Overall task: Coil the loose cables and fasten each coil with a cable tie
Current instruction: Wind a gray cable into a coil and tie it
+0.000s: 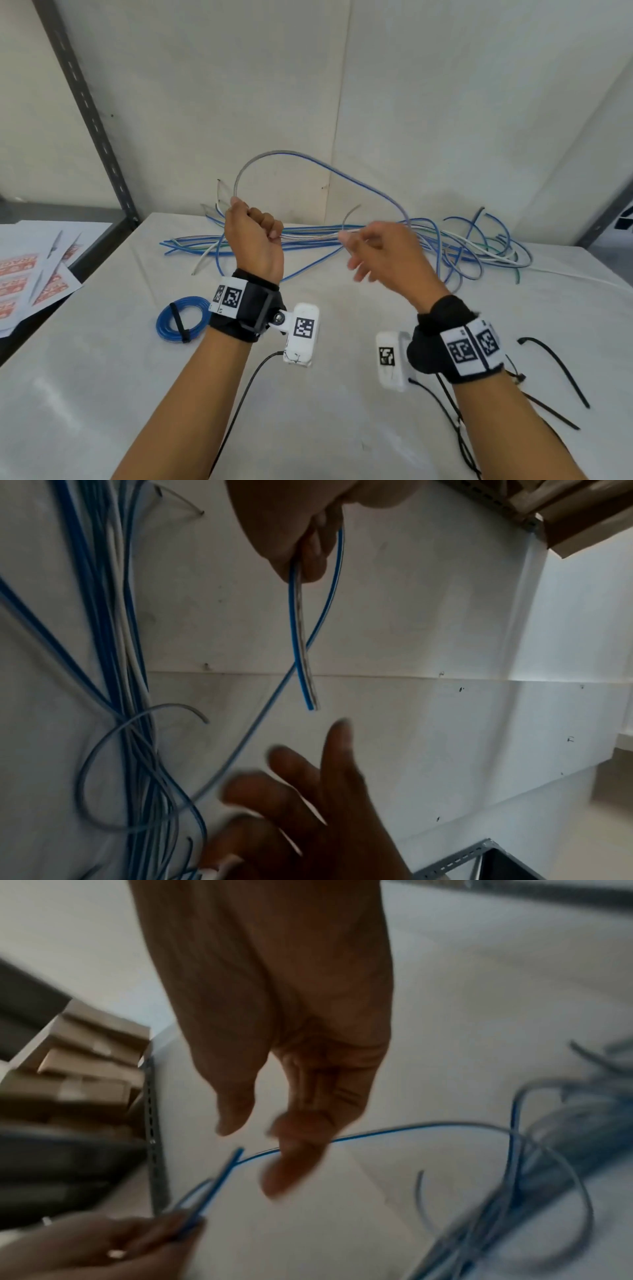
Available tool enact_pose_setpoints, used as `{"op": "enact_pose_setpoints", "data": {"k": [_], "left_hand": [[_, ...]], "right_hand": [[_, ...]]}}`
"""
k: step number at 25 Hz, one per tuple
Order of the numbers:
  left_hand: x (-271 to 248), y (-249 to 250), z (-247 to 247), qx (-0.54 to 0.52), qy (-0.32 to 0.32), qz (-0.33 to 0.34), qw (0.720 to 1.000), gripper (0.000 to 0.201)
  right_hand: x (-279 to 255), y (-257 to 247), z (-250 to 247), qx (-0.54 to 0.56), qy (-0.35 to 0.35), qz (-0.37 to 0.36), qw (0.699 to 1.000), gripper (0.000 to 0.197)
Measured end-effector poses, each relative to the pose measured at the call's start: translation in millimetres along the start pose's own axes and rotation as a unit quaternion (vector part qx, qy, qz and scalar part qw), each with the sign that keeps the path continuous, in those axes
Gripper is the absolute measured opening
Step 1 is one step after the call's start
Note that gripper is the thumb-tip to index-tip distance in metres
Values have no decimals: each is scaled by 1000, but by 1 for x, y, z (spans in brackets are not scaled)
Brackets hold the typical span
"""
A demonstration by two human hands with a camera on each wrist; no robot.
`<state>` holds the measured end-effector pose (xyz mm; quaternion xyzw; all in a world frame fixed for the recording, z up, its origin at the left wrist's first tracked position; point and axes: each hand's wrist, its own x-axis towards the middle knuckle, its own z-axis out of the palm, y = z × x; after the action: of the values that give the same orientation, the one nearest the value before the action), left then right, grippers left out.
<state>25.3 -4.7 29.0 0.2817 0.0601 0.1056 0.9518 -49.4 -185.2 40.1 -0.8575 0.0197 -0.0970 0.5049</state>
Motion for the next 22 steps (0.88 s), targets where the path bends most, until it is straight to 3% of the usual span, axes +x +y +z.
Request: {"op": "enact_pose_setpoints", "data": {"k": [2, 3, 7, 12, 15, 17, 19, 22], "left_hand": [[-5, -7, 1, -10, 4, -5, 1000, 36], [-9, -12, 2, -3, 0, -8, 1000, 35], [-20, -22, 7, 40, -74, -51, 995, 34], [7, 3, -5, 17, -105, -122, 987, 33], [14, 14, -10, 76, -142, -149, 976, 33], [8, 14, -11, 234, -207, -132, 941, 29], [-1, 10, -11, 380, -290, -89, 874, 31], [-14, 6, -10, 493, -383, -53, 779, 39]], "right_hand": [[-4, -5, 22, 94, -72, 13, 993, 30], [-3, -5, 32, 152, -66, 2, 986, 22], [10, -1, 46, 346, 43, -20, 937, 20], [16, 18, 22, 354, 119, -17, 928, 21], [18, 29, 12, 213, 118, -65, 968, 15], [18, 27, 10, 60, 96, -143, 983, 23], [17, 18, 11, -50, 56, -200, 977, 25], [16, 5, 12, -153, 27, -233, 960, 19]]}}
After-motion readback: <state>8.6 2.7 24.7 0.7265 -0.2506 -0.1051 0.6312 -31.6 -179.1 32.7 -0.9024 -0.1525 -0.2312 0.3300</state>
